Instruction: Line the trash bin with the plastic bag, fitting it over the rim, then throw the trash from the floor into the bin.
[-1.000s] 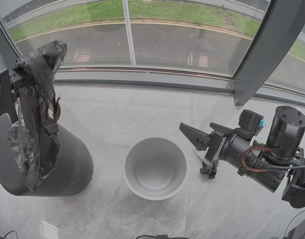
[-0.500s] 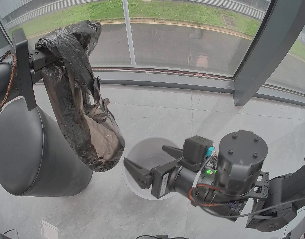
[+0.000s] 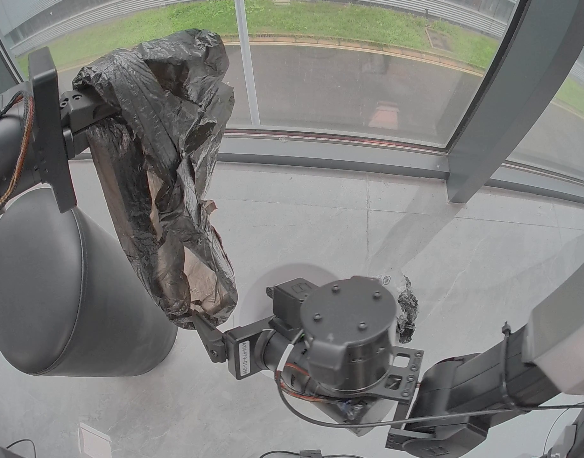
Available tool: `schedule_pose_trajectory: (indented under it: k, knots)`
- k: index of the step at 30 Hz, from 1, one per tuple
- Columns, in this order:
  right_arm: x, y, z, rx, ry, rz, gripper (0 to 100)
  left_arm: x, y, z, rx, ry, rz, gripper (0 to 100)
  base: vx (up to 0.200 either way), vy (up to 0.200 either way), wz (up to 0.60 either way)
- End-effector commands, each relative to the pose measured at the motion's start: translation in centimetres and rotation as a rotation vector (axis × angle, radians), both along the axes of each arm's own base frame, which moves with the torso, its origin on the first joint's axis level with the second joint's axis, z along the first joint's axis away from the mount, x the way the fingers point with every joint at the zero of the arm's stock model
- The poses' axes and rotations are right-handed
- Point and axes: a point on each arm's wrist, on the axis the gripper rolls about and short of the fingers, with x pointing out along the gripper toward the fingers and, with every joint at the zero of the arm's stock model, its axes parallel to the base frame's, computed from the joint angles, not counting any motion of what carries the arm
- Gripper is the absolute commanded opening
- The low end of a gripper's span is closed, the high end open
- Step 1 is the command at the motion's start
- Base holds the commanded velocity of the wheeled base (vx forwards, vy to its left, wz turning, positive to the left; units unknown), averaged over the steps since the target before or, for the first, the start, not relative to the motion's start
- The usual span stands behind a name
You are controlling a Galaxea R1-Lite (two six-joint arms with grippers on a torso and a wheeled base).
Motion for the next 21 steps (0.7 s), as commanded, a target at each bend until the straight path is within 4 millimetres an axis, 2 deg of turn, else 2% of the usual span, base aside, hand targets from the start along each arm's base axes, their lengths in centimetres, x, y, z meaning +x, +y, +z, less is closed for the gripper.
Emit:
schedule_pose_trajectory:
  k: [1, 6, 10, 21]
  knots:
    - [1.5, 2.2, -2.9, -0.054, 0.001, -0.042, 100, -0.5, 0.1, 0.2, -0.019, 0.001, -0.038, 0, 0.000, 0.000, 0.00]
    - [3.3, 3.7, -4.3, -0.113, -0.044, -0.065, 100, -0.7, 0.2, 0.2, -0.028, 0.007, -0.045, 0, 0.000, 0.000, 0.00]
    - [4.2, 4.5, -4.1, -0.111, -0.073, -0.087, 100, -1.1, 0.5, 0.4, -0.034, -0.003, -0.046, 0, 0.000, 0.000, 0.00]
    - [6.1, 4.4, -4.7, -0.138, -0.109, -0.140, 100, -1.5, 0.8, 0.4, -0.038, -0.005, -0.043, 0, 0.000, 0.000, 0.00]
